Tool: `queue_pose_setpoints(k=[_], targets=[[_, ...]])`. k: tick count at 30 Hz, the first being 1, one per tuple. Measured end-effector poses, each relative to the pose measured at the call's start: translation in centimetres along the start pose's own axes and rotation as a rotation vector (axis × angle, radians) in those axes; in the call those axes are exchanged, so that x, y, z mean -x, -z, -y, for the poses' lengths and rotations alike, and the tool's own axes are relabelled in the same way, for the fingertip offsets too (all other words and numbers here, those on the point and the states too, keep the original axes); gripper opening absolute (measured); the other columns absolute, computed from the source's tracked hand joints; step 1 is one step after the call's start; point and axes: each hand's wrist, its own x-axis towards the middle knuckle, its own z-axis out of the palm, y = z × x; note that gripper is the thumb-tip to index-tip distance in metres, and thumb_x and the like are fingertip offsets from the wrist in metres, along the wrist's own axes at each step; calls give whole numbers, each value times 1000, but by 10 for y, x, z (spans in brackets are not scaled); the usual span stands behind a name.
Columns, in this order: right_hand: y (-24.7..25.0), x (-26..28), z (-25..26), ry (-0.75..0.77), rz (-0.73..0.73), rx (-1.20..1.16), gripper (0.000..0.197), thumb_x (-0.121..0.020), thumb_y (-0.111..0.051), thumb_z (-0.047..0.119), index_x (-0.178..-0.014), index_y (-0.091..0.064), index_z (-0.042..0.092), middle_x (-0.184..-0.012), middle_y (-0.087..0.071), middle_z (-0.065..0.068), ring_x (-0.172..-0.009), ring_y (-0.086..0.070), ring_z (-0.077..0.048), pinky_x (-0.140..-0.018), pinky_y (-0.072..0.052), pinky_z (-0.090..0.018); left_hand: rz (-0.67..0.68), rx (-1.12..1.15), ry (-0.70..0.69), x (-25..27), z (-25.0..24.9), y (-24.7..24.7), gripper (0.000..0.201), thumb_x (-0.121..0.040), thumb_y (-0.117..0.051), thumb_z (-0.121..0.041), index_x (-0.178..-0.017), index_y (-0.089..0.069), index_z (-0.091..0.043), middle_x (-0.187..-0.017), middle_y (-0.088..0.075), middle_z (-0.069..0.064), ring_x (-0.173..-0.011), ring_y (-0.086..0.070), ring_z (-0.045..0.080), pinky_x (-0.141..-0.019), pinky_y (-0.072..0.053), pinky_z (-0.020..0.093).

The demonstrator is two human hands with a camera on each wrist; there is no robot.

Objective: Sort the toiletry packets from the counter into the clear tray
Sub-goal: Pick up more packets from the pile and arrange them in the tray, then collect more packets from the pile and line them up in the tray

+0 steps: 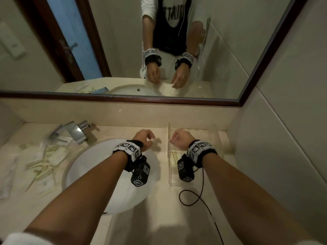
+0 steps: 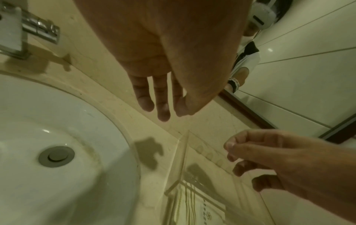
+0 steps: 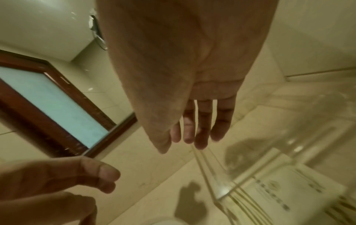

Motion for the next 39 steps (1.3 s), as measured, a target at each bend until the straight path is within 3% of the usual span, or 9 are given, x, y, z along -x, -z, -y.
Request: queue_pose_setpoints(k=[6, 11, 17, 22, 26, 29, 32, 36, 39], targets=[[15, -9, 50, 164, -6, 136, 31, -81, -67, 50, -94, -56, 24, -102, -64, -1, -92, -61, -21, -81, -50, -33, -45, -57, 7, 11, 10, 38, 25, -84, -56, -8, -107, -64, -11, -114, -60, 8, -94, -58, 24, -79, -43, 26], [22, -17, 97, 288, 3, 266, 34, -78, -68, 53, -93, -53, 28, -104, -62, -2, -92, -60, -23, -85, -51, -38, -110, -120, 14, 22, 22, 78, 26, -83, -58, -9, -109, -63, -10, -114, -59, 9, -95, -58, 24, -80, -43, 27], [10, -22, 154, 432, 55, 330, 40, -79, -71, 46, -105, -54, 21, -98, -54, 2, -87, -52, -19, -75, -41, -30, -178, -117, 117, 50, 54, 121, 31, -84, -60, -13, -114, -61, -12, -117, -58, 6, -102, -59, 25, -86, -46, 31], [-20, -19, 197, 517, 139, 372, 53, -78, -74, 44, -117, -50, 18, -99, -54, 0, -89, -53, -20, -79, -45, -33, -245, 12, 184, 77, 100, 148, 33, -78, -66, -16, -111, -61, -17, -114, -62, 4, -98, -61, 23, -84, -48, 29], [-50, -16, 235, 550, 197, 386, 58, -78, -76, 42, -121, -47, 16, -98, -57, -2, -89, -55, -22, -77, -44, -32, -272, 57, 180, 95, 138, 169, 41, -79, -69, -16, -119, -59, -15, -119, -62, 7, -104, -62, 25, -86, -48, 27], [-78, -16, 265, 558, 235, 409, 60, -77, -77, 41, -123, -47, 15, -107, -60, -6, -95, -56, -24, -83, -48, -35, -243, 48, 241, 106, 171, 183, 54, -82, -68, -22, -133, -49, -19, -133, -53, 4, -116, -56, 25, -97, -47, 32], [-110, -16, 295, 587, 258, 396, 62, -78, -77, 39, -128, -49, 14, -112, -55, 0, -100, -54, -19, -83, -43, -30, -199, -72, 286, 116, 211, 192, 67, -83, -65, -34, -143, -36, -26, -152, -34, 1, -136, -39, 24, -111, -36, 39], [-160, -16, 332, 606, 305, 432, 78, -75, -76, 47, -140, -43, 19, -137, -52, -6, -121, -53, -28, -100, -45, -37, -150, -182, 326, 133, 263, 199, 71, -85, -59, -44, -146, -27, -31, -158, -18, -4, -144, -24, 22, -114, -28, 45], [-194, -18, 350, 603, 343, 495, 85, -76, -73, 52, -145, -32, 23, -143, -46, -11, -127, -49, -32, -103, -43, -42, -123, -183, 364, 143, 299, 200, 74, -85, -59, -43, -148, -22, -32, -159, -11, -4, -147, -16, 21, -117, -24, 45]])
